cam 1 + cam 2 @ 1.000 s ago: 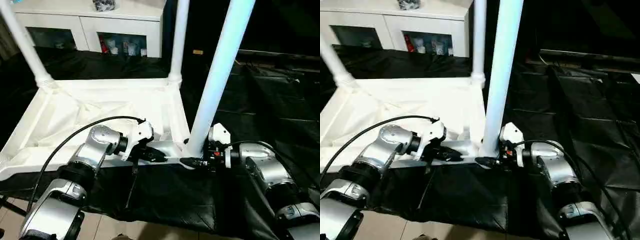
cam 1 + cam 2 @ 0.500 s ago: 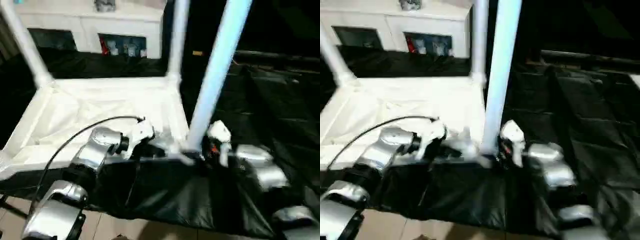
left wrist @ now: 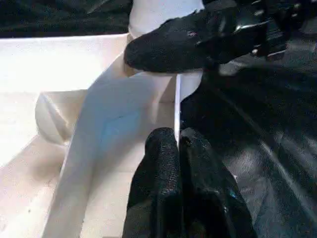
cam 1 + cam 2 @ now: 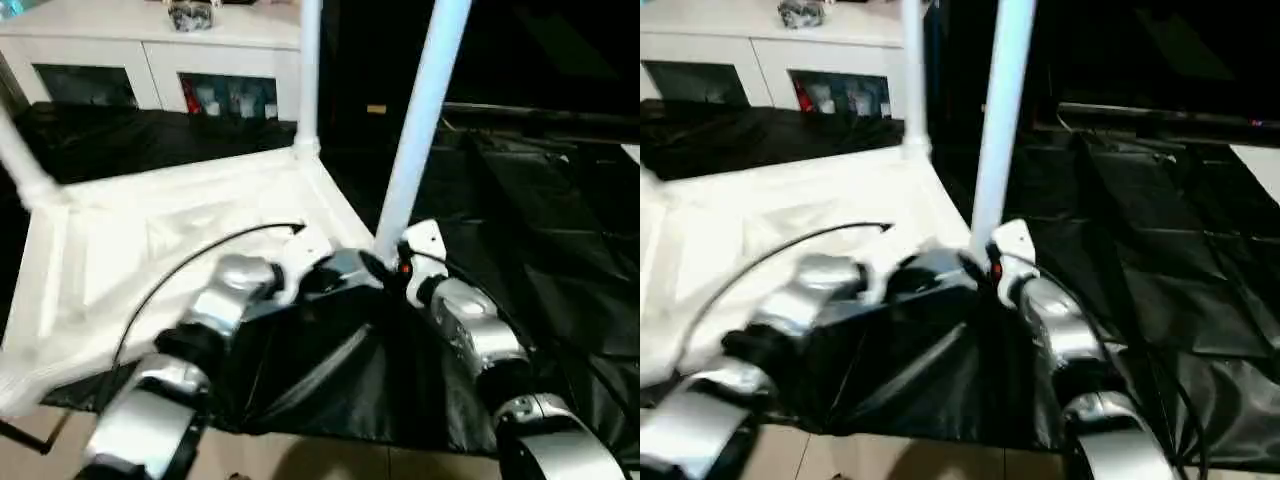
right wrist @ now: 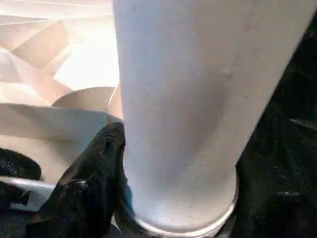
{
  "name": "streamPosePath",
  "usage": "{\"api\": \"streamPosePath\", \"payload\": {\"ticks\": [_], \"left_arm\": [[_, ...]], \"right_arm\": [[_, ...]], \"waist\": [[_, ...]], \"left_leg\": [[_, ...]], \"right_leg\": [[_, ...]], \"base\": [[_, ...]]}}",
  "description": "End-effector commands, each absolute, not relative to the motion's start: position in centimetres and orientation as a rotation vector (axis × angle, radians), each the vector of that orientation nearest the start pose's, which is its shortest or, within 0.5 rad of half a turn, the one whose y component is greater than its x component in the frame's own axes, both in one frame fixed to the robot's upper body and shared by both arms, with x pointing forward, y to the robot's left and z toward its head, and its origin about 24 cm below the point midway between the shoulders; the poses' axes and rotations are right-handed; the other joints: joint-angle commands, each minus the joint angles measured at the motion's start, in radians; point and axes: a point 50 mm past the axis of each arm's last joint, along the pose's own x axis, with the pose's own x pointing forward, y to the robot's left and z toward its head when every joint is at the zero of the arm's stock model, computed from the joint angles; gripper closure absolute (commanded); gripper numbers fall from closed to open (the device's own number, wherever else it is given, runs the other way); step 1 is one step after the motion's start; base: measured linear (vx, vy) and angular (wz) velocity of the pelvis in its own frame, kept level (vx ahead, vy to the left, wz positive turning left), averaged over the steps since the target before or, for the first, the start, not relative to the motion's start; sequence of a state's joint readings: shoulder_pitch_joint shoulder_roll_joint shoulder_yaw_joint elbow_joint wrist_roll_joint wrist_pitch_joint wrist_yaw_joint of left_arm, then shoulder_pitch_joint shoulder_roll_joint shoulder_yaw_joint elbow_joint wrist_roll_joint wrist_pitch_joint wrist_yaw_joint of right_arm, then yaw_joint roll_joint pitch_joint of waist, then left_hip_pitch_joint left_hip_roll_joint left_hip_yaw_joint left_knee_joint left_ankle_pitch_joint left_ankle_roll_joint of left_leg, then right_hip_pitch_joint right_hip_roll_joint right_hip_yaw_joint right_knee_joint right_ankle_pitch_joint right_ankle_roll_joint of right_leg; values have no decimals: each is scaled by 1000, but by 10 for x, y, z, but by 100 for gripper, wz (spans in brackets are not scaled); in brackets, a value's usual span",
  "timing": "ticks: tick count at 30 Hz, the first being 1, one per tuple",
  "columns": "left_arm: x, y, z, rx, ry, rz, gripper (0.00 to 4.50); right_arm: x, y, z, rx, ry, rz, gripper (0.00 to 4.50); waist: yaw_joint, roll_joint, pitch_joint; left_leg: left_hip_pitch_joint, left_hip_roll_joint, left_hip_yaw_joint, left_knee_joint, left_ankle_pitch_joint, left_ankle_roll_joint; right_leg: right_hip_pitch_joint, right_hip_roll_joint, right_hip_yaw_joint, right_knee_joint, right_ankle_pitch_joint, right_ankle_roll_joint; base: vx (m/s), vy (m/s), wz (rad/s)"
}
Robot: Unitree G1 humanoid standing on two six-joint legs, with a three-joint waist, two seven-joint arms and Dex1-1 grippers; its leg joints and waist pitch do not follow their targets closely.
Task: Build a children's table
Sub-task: Rotate leg to tighten
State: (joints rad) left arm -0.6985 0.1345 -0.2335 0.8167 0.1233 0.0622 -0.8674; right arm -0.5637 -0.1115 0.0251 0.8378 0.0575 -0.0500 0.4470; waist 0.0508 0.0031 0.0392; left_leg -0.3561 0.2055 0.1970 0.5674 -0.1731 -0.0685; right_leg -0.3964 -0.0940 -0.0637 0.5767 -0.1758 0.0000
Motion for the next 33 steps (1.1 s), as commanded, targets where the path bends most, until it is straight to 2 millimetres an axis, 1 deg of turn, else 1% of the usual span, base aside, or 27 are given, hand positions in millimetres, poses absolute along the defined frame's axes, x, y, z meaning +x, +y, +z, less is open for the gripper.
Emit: {"api": "streamPosePath", "payload": {"ticks": [1, 3, 4, 5, 7, 8, 9, 10, 11, 12, 13, 14, 15, 16, 17, 18, 19, 20, 21, 22, 23, 25, 27, 28, 31, 33], "left_arm": [[333, 55, 45, 366, 322, -1181, 450], [332, 61, 45, 371, 322, -1205, 450], [331, 62, 45, 371, 321, -1211, 450], [331, 67, 45, 372, 320, -1231, 450], [330, 70, 45, 374, 325, -1248, 450], [329, 74, 45, 378, 329, -1272, 450], [327, 77, 45, 381, 331, -1298, 450], [326, 79, 45, 384, 333, -1318, 450], [325, 82, 46, 387, 338, -1344, 450], [325, 82, 46, 387, 338, -1344, 450], [324, 84, 46, 391, 341, -1364, 450], [323, 88, 46, 400, 347, -1395, 450], [322, 90, 46, 401, 354, -1406, 450], [322, 92, 46, 400, 357, -1420, 450], [320, 95, 47, 393, 363, -1450, 450], [319, 96, 47, 392, 364, -1456, 450], [319, 98, 48, 389, 367, -1469, 450], [318, 99, 48, 384, 369, -1484, 450], [316, 103, 48, 378, 383, -1509, 450], [316, 103, 48, 378, 383, -1509, 450], [315, 105, 48, 375, 390, -1526, 450], [313, 108, 49, 369, 402, -1553, 450], [313, 111, 49, 364, 417, -1568, 450], [312, 112, 49, 359, 426, -1577, 450], [311, 113, 49, 359, 436, -1589, 450], [312, 113, 50, 363, 429, -1579, 450]], "right_arm": [[326, -97, 1, -59, 332, 657, 100], [327, -104, 5, -61, 311, 674, 72], [327, -105, 5, -68, 305, 676, 72], [328, -111, 8, -114, 285, 691, 62], [328, -114, 10, -122, 279, 714, 62], [326, -117, 12, -119, 276, 757, 62], [324, -120, 13, -121, 276, 803, 62], [323, -123, 14, -126, 277, 837, 62], [320, -126, 14, -139, 281, 886, 62], [320, -126, 14, -139, 281, 886, 62], [318, -129, 14, -145, 286, 923, 62], [314, -133, 15, -152, 298, 988, 62], [312, -135, 16, -154, 307, 1021, 62], [311, -137, 16, -153, 314, 1048, 62], [307, -142, 18, -146, 330, 1102, 62], [307, -142, 18, -145, 333, 1112, 62], [305, -145, 19, -145, 343, 1138, 62], [303, -146, 19, -144, 352, 1162, 62], [300, -150, 19, -147, 374, 1208, 62], [300, -150, 19, -147, 374, 1208, 62], [298, -152, 20, -146, 383, 1230, 88], [295, -153, 21, -146, 399, 1270, 96], [292, -154, 21, -148, 413, 1304, 99], [291, -155, 21, -149, 421, 1315, 122], [288, -154, 20, -149, 437, 1344, 142], [287, -152, 19, -152, 434, 1343, 169]], "waist": [[-2, -6, -47], [0, -8, -49], [1, -7, -50], [4, -5, -53], [5, -6, -54], [8, -6, -55], [9, -5, -58], [12, -6, -58], [16, -5, -61], [16, -5, -61], [18, -4, -63], [20, 1, -65], [21, 0, -67], [23, 0, -66], [25, 1, -64], [28, -1, -62], [30, 2, -61], [30, 1, -59], [32, 3, -57], [34, 2, -57], [36, 3, -56], [37, 1, -57], [39, 0, -57], [39, 0, -58], [40, -1, -59], [40, -2, -59]], "left_leg": [[11, 22, -19, -75, -382, 15], [9, 23, -16, -73, -358, 22], [8, 23, -16, -73, -352, 25], [7, 24, -13, -71, -322, 31], [6, 23, -11, -69, -300, 35], [5, 23, -10, -67, -279, 47], [3, 25, -8, -64, -251, 57], [4, 24, -7, -63, -241, 63], [-2, 26, -7, -59, -198, 83], [-2, 26, -7, -59, -198, 83], [0, 26, -4, -55, -168, 94], [-1, 27, -4, -53, -156, 103], [-1, 26, -3, -50, -146, 113], [-1, 28, -3, -50, -144, 117], [0, 28, -2, -51, -154, 120], [1, 30, -3, -52, -174, 116], [2, 31, -3, -54, -186, 111], [3, 32, -3, -56, -212, 100], [6, 33, -3, -59, -238, 86], [6, 33, -3, -59, -247, 79], [8, 33, -4, -61, -255, 67], [9, 33, -4, -62, -262, 59], [9, 33, -4, -62, -252, 58], [7, 33, -5, -62, -245, 58], [5, 33, -5, -60, -225, 62], [4, 32, -5, -59, -216, 64]], "right_leg": [[23, -50, 31, -92, -458, -140], [26, -49, 33, -84, -392, -163], [27, -49, 34, -82, -379, -168], [30, -49, 35, -75, -323, -187], [32, -48, 35, -70, -284, -199], [37, -48, 35, -67, -251, -211], [39, -48, 36, -60, -201, -225], [40, -47, 35, -59, -181, -230], [48, -44, 33, -46, -105, -251], [48, -44, 33, -46, -105, -251], [47, -41, 32, -40, -54, -265], [48, -42, 31, -36, -26, -278], [49, -41, 30, -33, 1, -287], [49, -41, 30, -33, 8, -290], [47, -41, 30, -34, -5, -295], [48, -42, 29, -37, -36, -292], [46, -43, 30, -39, -56, -290], [45, -44, 30, -43, -96, -285], [43, -44, 31, -48, -141, -277], [43, -44, 31, -49, -154, -273], [41, -44, 32, -51, -171, -267], [41, -44, 33, -52, -179, -263], [41, -44, 34, -49, -168, -263], [43, -45, 33, -48, -161, -264], [43, -46, 33, -45, -138, -268], [44, -46, 33, -45, -135, -267]], "base": [[0, 0, 0], [0, 0, 0], [0, 0, 0], [0, 0, 0], [0, 0, 0], [0, 0, 0], [0, 0, 0], [0, 0, 0], [51, -7, 1], [0, 0, 0], [0, 0, 0], [0, 0, 0], [0, 0, 0], [0, 0, 0], [0, 0, 0], [0, 0, 0], [0, 0, 0], [0, 0, 0], [0, 0, 0], [0, 0, 0], [0, 0, 0], [0, 0, 0], [0, 0, 0], [0, 0, 0], [0, 0, 0], [0, 0, 0]]}}
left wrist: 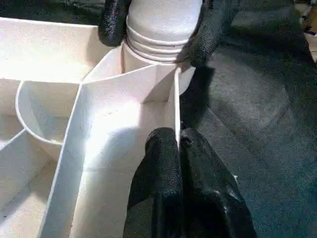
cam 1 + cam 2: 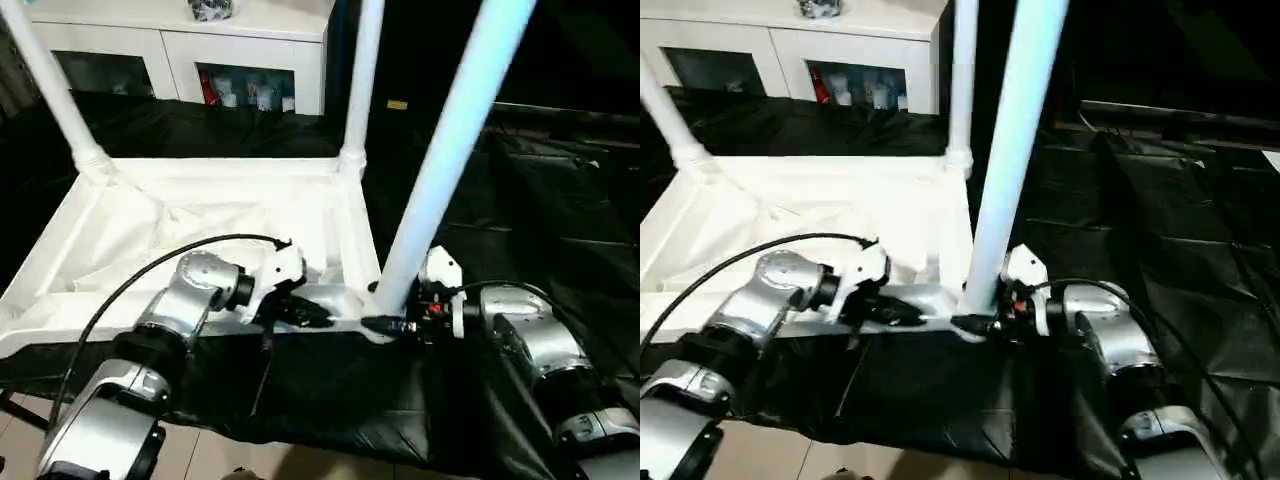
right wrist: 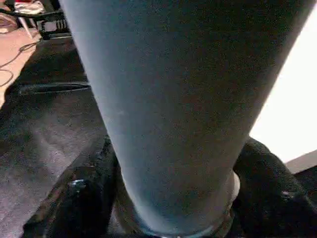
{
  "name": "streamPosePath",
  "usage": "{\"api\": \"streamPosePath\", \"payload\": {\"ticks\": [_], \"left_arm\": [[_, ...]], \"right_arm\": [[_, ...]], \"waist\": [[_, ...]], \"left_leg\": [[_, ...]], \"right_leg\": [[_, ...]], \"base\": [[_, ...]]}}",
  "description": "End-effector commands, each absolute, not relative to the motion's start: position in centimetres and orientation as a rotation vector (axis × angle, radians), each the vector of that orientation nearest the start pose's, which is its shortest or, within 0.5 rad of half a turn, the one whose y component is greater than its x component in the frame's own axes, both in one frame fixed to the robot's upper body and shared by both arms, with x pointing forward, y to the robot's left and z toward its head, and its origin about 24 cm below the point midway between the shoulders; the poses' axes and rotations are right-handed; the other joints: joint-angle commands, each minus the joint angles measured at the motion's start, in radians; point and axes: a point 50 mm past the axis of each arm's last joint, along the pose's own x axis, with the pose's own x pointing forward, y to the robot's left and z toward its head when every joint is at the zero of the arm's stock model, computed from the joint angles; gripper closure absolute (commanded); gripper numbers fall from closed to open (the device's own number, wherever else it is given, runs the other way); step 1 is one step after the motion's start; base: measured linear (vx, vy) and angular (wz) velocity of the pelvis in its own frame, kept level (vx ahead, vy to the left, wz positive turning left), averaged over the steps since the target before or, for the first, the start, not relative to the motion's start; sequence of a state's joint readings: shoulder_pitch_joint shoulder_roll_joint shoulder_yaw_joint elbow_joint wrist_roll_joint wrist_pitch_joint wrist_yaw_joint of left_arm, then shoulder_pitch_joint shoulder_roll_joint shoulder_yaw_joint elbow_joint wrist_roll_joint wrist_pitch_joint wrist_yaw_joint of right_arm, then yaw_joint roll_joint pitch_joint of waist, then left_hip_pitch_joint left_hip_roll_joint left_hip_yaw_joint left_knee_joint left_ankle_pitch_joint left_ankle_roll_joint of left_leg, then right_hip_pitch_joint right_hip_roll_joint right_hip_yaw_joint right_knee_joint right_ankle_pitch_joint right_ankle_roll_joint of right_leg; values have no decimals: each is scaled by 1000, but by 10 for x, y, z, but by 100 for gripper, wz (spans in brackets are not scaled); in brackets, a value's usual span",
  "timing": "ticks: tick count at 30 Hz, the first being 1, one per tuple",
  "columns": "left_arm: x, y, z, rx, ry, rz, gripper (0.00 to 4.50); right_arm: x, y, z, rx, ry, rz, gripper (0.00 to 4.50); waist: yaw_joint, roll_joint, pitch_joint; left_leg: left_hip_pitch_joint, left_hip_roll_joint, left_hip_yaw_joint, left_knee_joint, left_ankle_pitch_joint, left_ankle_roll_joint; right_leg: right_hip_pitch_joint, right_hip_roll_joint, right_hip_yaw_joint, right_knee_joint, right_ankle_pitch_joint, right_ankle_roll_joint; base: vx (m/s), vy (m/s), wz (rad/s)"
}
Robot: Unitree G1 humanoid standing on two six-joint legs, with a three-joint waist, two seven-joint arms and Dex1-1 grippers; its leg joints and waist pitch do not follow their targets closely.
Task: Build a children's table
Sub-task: Rotate leg to tighten
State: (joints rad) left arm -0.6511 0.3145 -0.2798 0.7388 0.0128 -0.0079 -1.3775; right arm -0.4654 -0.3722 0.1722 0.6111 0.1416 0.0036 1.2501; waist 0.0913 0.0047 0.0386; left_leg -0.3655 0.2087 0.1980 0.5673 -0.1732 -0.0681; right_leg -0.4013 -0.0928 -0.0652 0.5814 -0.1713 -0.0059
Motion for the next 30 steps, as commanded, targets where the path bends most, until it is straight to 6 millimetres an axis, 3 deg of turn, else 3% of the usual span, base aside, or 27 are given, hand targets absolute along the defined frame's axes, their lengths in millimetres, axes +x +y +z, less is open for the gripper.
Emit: {"api": "streamPosePath", "payload": {"ticks": [1, 4, 7, 9, 12, 16, 20, 21, 26, 30], "left_arm": [[312, 113, 50, 364, 427, -1576, 450], [315, 109, 49, 366, 406, -1531, 450], [324, 103, 48, 392, 384, -1395, 450], [329, 100, 48, 392, 374, -1329, 450], [337, 89, 50, 373, 360, -1220, 450], [344, 74, 52, 350, 347, -1122, 450], [348, 51, 53, 327, 322, -1044, 450], [347, 49, 52, 329, 320, -1056, 450], [343, 49, 50, 339, 321, -1107, 450], [339, 58, 50, 350, 311, -1176, 450]], "right_arm": [[287, -151, 19, -153, 433, 1340, 169], [291, -146, 18, -133, 399, 1281, 174], [296, -140, 13, -108, 398, 1162, 178], [302, -139, 10, -138, 393, 1070, 178], [313, -133, 4, -113, 398, 860, 179], [321, -122, -1, -86, 419, 699, 179], [325, -91, -5, -113, 409, 621, 179], [326, -88, -4, -107, 394, 627, 123], [328, -83, 2, -61, 355, 651, 76], [328, -91, 7, -59, 321, 714, 55]], "waist": [[-1, -4, -60], [-1, -5, -58], [-4, -6, -51], [-11, -7, -44], [-20, -5, -41], [-34, 1, -43], [-48, 3, -42], [-48, 0, -43], [-47, 3, -46], [-46, -6, -48]], "left_leg": [[14, 29, -6, -59, -214, 64], [14, 28, -6, -60, -224, 58], [18, 27, -7, -64, -280, 34], [24, 23, -12, -69, -336, 6], [29, 19, -22, -72, -380, -17], [24, 17, -27, -76, -396, -21], [30, 12, -24, -71, -429, -13], [31, 10, -24, -69, -435, -5], [22, 14, -23, -73, -409, 14], [16, 17, -20, -75, -383, 26]], "right_leg": [[49, -47, 34, -48, -138, -261], [47, -48, 34, -51, -162, -255], [42, -50, 35, -65, -277, -224], [34, -53, 34, -81, -424, -176], [29, -55, 30, -96, -551, -124], [31, -52, 24, -100, -556, -104], [20, -49, 24, -108, -548, -116], [20, -49, 21, -111, -563, -107], [26, -48, 26, -103, -497, -124], [31, -50, 30, -93, -422, -154]], "base": [[0, 0, 0], [0, 0, 0], [0, 0, 0], [0, 0, 0], [-17, 1, -1], [0, 0, 0], [0, 0, 0], [0, 0, 0], [0, 0, 0], [0, 0, 0]]}}
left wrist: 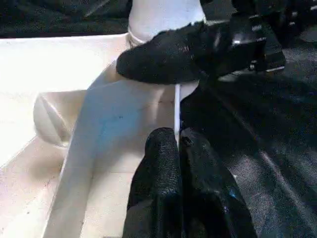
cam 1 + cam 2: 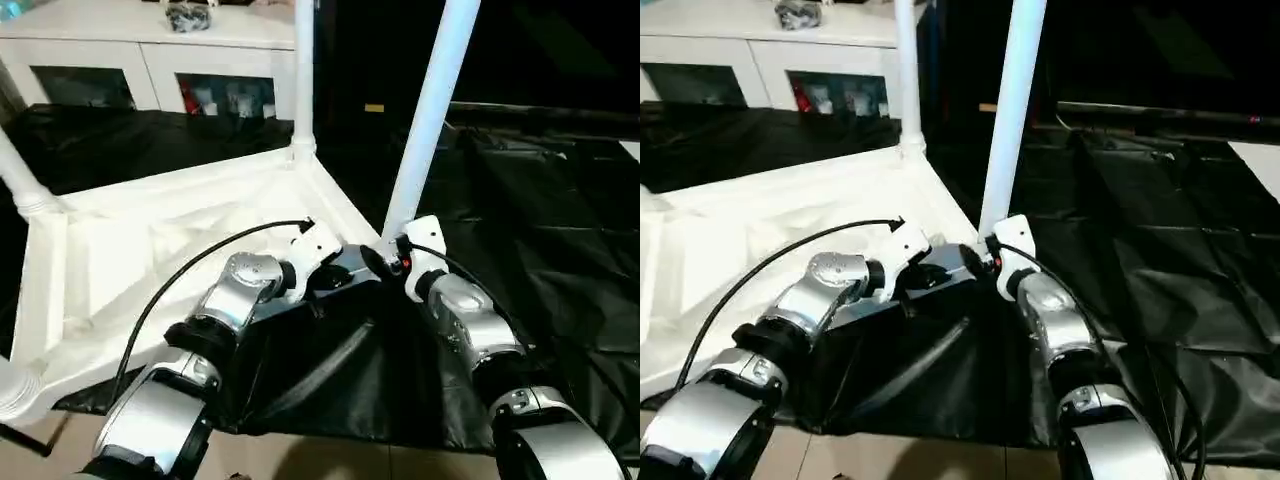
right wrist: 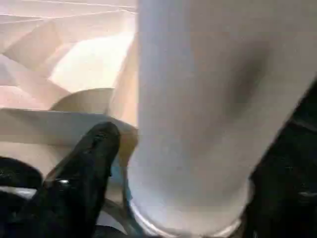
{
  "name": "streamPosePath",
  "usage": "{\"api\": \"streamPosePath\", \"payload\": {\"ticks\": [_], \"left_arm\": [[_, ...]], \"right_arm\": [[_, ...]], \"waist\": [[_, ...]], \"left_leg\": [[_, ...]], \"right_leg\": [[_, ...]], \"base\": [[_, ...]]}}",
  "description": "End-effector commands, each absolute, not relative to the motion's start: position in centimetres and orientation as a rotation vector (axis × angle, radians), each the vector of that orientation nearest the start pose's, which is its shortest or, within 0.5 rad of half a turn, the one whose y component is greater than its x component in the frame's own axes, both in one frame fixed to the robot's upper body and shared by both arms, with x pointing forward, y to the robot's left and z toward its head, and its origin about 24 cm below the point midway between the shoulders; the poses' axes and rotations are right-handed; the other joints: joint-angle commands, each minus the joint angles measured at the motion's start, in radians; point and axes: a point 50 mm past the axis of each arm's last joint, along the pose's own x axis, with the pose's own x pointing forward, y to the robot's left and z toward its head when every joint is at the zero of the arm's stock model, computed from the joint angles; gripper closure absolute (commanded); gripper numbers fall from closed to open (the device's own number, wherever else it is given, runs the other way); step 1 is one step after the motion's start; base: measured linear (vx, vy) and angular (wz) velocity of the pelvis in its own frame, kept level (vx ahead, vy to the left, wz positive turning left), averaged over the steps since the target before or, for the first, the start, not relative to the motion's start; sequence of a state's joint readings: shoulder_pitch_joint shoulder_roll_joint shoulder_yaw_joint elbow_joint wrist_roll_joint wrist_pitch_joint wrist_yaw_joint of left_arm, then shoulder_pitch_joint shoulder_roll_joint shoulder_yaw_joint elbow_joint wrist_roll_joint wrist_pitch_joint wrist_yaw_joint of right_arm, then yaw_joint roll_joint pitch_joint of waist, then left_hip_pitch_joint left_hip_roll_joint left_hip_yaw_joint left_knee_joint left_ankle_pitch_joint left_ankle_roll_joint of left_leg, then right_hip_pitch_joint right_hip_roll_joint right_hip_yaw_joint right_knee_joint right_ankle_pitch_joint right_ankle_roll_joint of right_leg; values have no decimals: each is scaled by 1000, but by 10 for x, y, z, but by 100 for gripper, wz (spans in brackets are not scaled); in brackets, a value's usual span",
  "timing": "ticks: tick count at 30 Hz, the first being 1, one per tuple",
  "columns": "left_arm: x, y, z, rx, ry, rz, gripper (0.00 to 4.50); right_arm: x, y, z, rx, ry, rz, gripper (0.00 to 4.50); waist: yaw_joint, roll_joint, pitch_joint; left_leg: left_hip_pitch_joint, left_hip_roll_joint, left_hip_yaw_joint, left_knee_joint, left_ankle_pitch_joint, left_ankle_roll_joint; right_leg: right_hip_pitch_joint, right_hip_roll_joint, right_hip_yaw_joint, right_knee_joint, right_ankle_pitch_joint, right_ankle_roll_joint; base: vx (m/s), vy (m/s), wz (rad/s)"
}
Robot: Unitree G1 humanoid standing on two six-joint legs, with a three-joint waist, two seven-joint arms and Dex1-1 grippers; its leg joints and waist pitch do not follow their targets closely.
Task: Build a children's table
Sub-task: Rotate leg to tighten
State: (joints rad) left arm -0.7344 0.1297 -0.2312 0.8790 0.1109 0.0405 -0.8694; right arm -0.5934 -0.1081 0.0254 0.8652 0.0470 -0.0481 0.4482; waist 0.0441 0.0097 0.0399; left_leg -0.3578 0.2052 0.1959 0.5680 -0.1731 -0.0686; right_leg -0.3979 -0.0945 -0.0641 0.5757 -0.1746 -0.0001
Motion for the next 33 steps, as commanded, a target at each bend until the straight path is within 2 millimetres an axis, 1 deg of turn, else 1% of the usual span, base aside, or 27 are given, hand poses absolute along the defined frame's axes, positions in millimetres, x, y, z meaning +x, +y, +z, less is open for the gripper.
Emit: {"api": "streamPosePath", "payload": {"ticks": [1, 3, 4, 5, 6, 7, 8, 9, 10, 11, 12, 13, 14, 15, 16, 17, 18, 20, 21, 23, 24, 25, 27, 30, 31, 32, 33], "left_arm": [[339, 58, 50, 350, 311, -1176, 450], [335, 67, 50, 343, 318, -1246, 450], [332, 73, 50, 345, 324, -1287, 450], [328, 80, 49, 349, 333, -1337, 450], [328, 80, 49, 349, 333, -1337, 450], [325, 86, 49, 349, 341, -1371, 450], [325, 86, 49, 349, 341, -1371, 450], [325, 89, 49, 350, 343, -1384, 450], [324, 93, 50, 351, 346, -1401, 450], [324, 93, 50, 351, 346, -1401, 450], [322, 101, 51, 350, 361, -1437, 450], [321, 103, 51, 350, 368, -1450, 450], [321, 103, 51, 350, 368, -1450, 450], [320, 107, 52, 342, 381, -1472, 450], [320, 108, 52, 339, 384, -1479, 450], [319, 110, 53, 336, 394, -1499, 450], [318, 111, 53, 335, 397, -1507, 450], [316, 116, 54, 329, 421, -1539, 450], [315, 118, 55, 325, 427, -1549, 450], [315, 120, 55, 325, 438, -1560, 450], [315, 122, 55, 327, 446, -1567, 450], [315, 123, 55, 327, 450, -1570, 450], [314, 125, 55, 321, 465, -1581, 450], [314, 127, 56, 319, 470, -1582, 450], [314, 127, 56, 319, 470, -1582, 450], [314, 128, 56, 318, 471, -1582, 450], [314, 127, 56, 315, 466, -1577, 450]], "right_arm": [[328, -91, 7, -59, 321, 714, 30], [327, -98, 10, -80, 303, 768, 30], [326, -104, 10, -95, 300, 805, 30], [323, -110, 10, -116, 299, 855, 30], [323, -110, 10, -116, 299, 855, 30], [320, -116, 10, -127, 302, 913, 30], [320, -116, 10, -127, 302, 913, 30], [317, -119, 11, -132, 305, 958, 30], [313, -123, 11, -139, 310, 1020, 30], [313, -123, 11, -139, 310, 1020, 30], [303, -130, 12, -152, 328, 1148, 30], [300, -133, 13, -155, 335, 1185, 30], [300, -133, 13, -155, 335, 1185, 30], [296, -137, 14, -150, 351, 1234, 30], [295, -138, 14, -147, 356, 1248, 30], [293, -140, 15, -140, 364, 1272, 30], [292, -141, 16, -137, 367, 1280, 44], [289, -145, 18, -119, 388, 1329, 55], [288, -146, 18, -113, 396, 1345, 55], [286, -147, 19, -111, 404, 1366, 81], [286, -147, 20, -108, 407, 1374, 81], [286, -147, 21, -106, 409, 1379, 89], [285, -148, 21, -107, 417, 1391, 118], [284, -147, 22, -103, 427, 1407, 133], [284, -147, 22, -103, 427, 1407, 152], [284, -147, 22, -102, 429, 1409, 161], [283, -146, 21, -97, 431, 1412, 167]], "waist": [[2, -7, -52], [4, -6, -54], [5, -1, -55], [7, 1, -59], [8, 0, -61], [7, 0, -60], [11, 0, -63], [15, 1, -66], [20, 0, -67], [20, 0, -67], [27, 5, -67], [30, 2, -65], [32, 3, -64], [34, 3, -62], [36, 3, -60], [38, 4, -58], [40, 6, -57], [41, 5, -55], [43, 6, -55], [43, 5, -56], [43, 4, -56], [44, 4, -58], [44, 3, -59], [45, 1, -62], [45, 1, -62], [45, 2, -63], [45, -1, -63]], "left_leg": [[7, 22, -18, -74, -364, 29], [4, 23, -13, -71, -324, 40], [3, 23, -13, -70, -313, 44], [3, 24, -9, -66, -274, 56], [3, 25, -9, -64, -262, 61], [1, 25, -7, -62, -246, 67], [-2, 24, -5, -58, -207, 83], [1, 26, -2, -55, -174, 97], [0, 25, -2, -51, -150, 112], [0, 25, -2, -51, -150, 112], [3, 27, -1, -51, -146, 127], [3, 28, 0, -50, -159, 132], [3, 29, -1, -52, -167, 130], [5, 31, -1, -55, -192, 116], [5, 30, -2, -56, -205, 110], [6, 32, -2, -59, -233, 98], [9, 33, -3, -62, -251, 80], [12, 32, -3, -65, -280, 60], [15, 34, -3, -66, -289, 53], [13, 33, -3, -66, -283, 49], [10, 32, -4, -66, -270, 48], [10, 32, -4, -65, -264, 48], [8, 31, -4, -63, -237, 53], [6, 30, -4, -60, -206, 63], [6, 30, -4, -59, -201, 66], [6, 30, -4, -58, -194, 69], [5, 30, -3, -57, -188, 73]], "right_leg": [[31, -49, 31, -81, -381, -172], [36, -48, 33, -71, -296, -205], [37, -49, 34, -68, -276, -212], [40, -48, 34, -60, -204, -234], [42, -47, 33, -56, -174, -244], [43, -44, 33, -53, -143, -252], [49, -42, 31, -43, -82, -270], [48, -41, 31, -37, -30, -284], [53, -39, 30, -32, 7, -292], [53, -39, 30, -32, 7, -292], [51, -38, 28, -33, 26, -302], [49, -39, 29, -33, 15, -303], [50, -40, 29, -34, 1, -302], [49, -41, 29, -38, -45, -296], [49, -42, 29, -41, -70, -292], [46, -43, 30, -47, -122, -282], [44, -44, 31, -49, -159, -274], [43, -42, 32, -55, -208, -262], [39, -42, 34, -55, -219, -258], [41, -44, 34, -54, -209, -259], [42, -43, 34, -53, -202, -257], [43, -44, 34, -52, -196, -257], [45, -43, 33, -48, -166, -259], [46, -44, 32, -43, -130, -267], [46, -43, 32, -42, -122, -270], [46, -44, 32, -40, -109, -273], [47, -43, 32, -40, -99, -276]], "base": [[0, 0, 0], [0, 0, 0], [0, 0, 0], [57, -11, 1], [62, -15, 2], [62, -15, 2], [62, -15, 0], [51, -13, -1], [51, -13, -1], [0, 0, 0], [0, 0, 0], [0, 0, 0], [0, 0, 0], [0, 0, 0], [0, 0, 0], [0, 0, 0], [0, 0, 0], [0, 0, 0], [0, 0, 0], [0, 0, 0], [0, 0, 0], [0, 0, 0], [0, 0, 0], [0, 0, 0], [0, 0, 0], [0, 0, 0], [0, 0, 0]]}}
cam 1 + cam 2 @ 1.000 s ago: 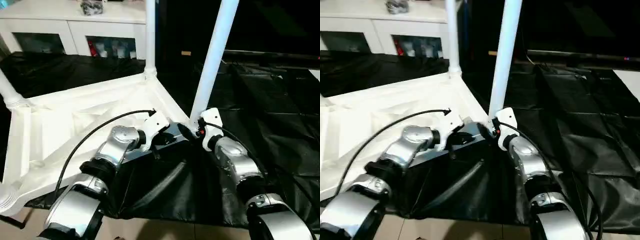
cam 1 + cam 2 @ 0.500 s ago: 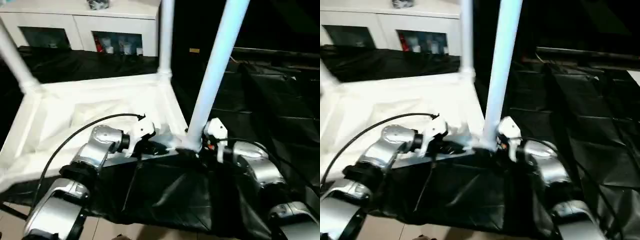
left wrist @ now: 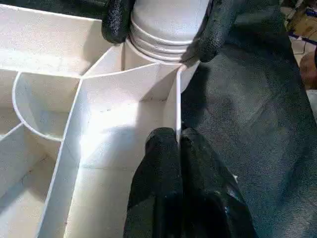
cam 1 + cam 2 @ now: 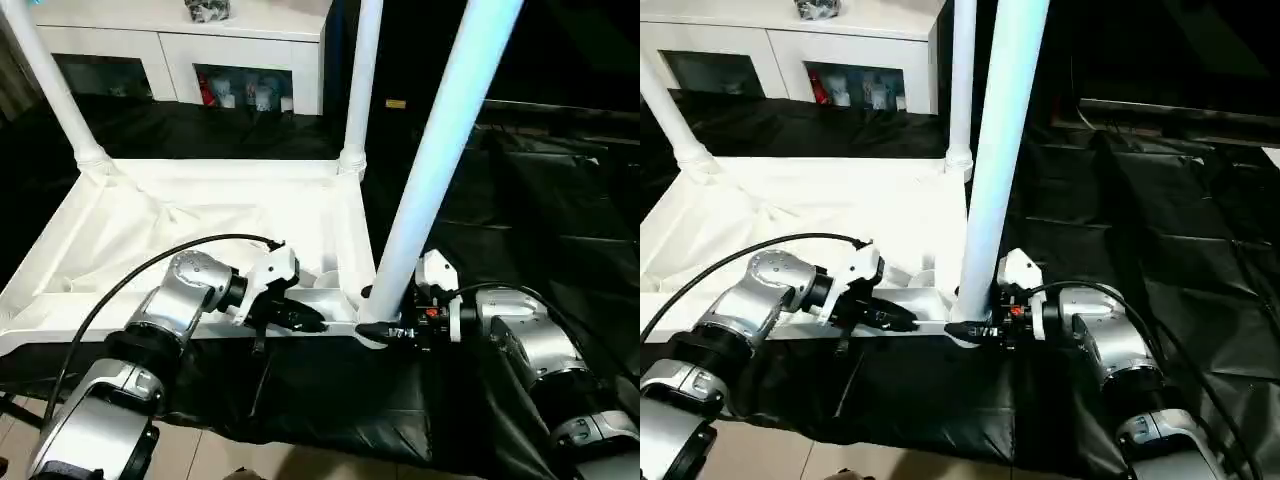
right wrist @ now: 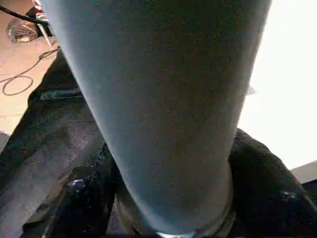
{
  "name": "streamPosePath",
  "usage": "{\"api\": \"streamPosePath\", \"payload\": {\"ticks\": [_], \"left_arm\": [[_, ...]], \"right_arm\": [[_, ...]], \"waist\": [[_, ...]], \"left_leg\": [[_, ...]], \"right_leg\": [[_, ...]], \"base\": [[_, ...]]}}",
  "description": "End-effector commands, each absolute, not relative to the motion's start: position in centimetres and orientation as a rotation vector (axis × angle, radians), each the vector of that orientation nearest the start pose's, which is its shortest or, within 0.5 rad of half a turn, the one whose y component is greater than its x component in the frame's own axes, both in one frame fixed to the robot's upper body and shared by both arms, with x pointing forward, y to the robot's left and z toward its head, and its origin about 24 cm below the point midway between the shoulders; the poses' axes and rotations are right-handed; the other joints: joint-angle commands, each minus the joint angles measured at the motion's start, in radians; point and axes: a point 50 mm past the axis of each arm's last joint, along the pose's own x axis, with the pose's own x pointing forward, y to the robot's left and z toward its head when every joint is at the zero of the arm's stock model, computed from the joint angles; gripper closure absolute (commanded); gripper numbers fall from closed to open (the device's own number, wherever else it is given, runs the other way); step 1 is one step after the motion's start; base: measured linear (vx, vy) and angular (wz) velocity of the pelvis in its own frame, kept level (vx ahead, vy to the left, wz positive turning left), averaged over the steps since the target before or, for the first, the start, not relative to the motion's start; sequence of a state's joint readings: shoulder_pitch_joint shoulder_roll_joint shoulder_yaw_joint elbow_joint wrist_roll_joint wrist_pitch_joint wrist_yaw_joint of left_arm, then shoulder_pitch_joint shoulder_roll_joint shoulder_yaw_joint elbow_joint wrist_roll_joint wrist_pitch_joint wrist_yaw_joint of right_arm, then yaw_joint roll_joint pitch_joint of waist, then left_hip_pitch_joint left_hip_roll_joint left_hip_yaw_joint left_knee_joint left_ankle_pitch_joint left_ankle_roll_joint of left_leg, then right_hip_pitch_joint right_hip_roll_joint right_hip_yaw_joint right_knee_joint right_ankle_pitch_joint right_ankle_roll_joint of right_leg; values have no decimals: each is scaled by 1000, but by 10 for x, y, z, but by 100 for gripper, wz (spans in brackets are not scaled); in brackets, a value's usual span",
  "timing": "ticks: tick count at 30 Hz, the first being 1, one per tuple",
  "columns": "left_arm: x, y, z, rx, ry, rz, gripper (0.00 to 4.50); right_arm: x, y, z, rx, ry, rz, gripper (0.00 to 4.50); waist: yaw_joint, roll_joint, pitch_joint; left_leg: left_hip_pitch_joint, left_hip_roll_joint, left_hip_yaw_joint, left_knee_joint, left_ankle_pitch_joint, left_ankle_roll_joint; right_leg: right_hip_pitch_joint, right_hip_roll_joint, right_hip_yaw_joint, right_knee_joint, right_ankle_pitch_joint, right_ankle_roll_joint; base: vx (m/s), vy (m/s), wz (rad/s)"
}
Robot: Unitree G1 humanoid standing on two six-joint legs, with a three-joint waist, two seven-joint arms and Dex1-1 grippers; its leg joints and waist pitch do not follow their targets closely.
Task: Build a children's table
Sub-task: Rotate leg to tighten
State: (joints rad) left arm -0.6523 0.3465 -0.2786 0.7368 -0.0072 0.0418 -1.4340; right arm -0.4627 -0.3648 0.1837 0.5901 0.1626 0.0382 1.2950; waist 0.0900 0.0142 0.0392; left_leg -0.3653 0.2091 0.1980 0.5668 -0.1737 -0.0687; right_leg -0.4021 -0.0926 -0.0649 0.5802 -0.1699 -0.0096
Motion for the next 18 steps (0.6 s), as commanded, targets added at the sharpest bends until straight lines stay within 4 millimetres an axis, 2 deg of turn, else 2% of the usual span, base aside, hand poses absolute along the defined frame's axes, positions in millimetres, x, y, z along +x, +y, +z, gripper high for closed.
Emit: {"api": "streamPosePath", "payload": {"ticks": [1, 5, 9, 10, 11, 12, 13, 14, 16, 17, 18], "left_arm": [[314, 127, 56, 315, 466, -1577, 450], [317, 119, 53, 326, 426, -1490, 450], [322, 109, 48, 325, 413, -1377, 450], [325, 102, 46, 332, 402, -1303, 450], [327, 98, 46, 339, 396, -1270, 450], [327, 98, 46, 339, 395, -1266, 450], [332, 88, 45, 341, 378, -1176, 450], [334, 84, 45, 337, 373, -1150, 450], [336, 78, 46, 332, 363, -1111, 450], [338, 69, 46, 331, 349, -1075, 450], [338, 68, 46, 332, 348, -1075, 450]], "right_arm": [[283, -146, 21, -97, 431, 1412, 171], [281, -137, 19, 13, 411, 1356, 178], [288, -125, 12, 5, 371, 1189, 180], [296, -119, 7, 5, 366, 1048, 181], [300, -115, 4, 10, 372, 975, 181], [300, -115, 4, 11, 373, 967, 182], [308, -108, -2, 19, 394, 806, 182], [310, -105, -4, 24, 402, 751, 182], [313, -99, -5, 23, 404, 706, 182], [314, -88, -5, 3, 394, 683, 182], [315, -87, -5, 1, 390, 683, 182]], "waist": [[0, -5, -62], [4, -6, -59], [2, -9, -52], [-3, -9, -49], [-13, -8, -43], [-18, -10, -41], [-22, -14, -41], [-30, -10, -39], [-41, -12, -38], [-47, -14, -38], [-48, -12, -38]], "left_leg": [[13, 26, -5, -56, -188, 74], [15, 28, -5, -58, -209, 71], [21, 29, -7, -66, -278, 32], [21, 26, -11, -69, -299, 16], [23, 24, -14, -72, -334, -4], [25, 20, -20, -75, -369, -15], [23, 19, -23, -76, -370, -19], [25, 17, -27, -78, -388, -28], [28, 12, -30, -74, -422, -23], [31, 11, -29, -72, -436, -19], [35, 9, -30, -70, -446, -15]], "right_leg": [[51, -46, 32, -44, -107, -266], [49, -48, 33, -50, -156, -255], [39, -52, 35, -65, -296, -216], [39, -55, 34, -72, -362, -194], [33, -55, 34, -80, -440, -170], [34, -56, 28, -90, -532, -132], [36, -57, 27, -92, -555, -117], [32, -57, 24, -98, -597, -97], [29, -56, 18, -111, -649, -67], [21, -55, 17, -117, -664, -60], [19, -54, 13, -122, -676, -53]], "base": [[0, 0, 0], [0, 0, 0], [0, 0, 0], [0, 0, 0], [-54, -2, -4], [-57, 6, -10], [-57, 6, -10], [-56, 14, -13], [-52, 15, -10], [0, 0, 0], [0, 0, 0]]}}
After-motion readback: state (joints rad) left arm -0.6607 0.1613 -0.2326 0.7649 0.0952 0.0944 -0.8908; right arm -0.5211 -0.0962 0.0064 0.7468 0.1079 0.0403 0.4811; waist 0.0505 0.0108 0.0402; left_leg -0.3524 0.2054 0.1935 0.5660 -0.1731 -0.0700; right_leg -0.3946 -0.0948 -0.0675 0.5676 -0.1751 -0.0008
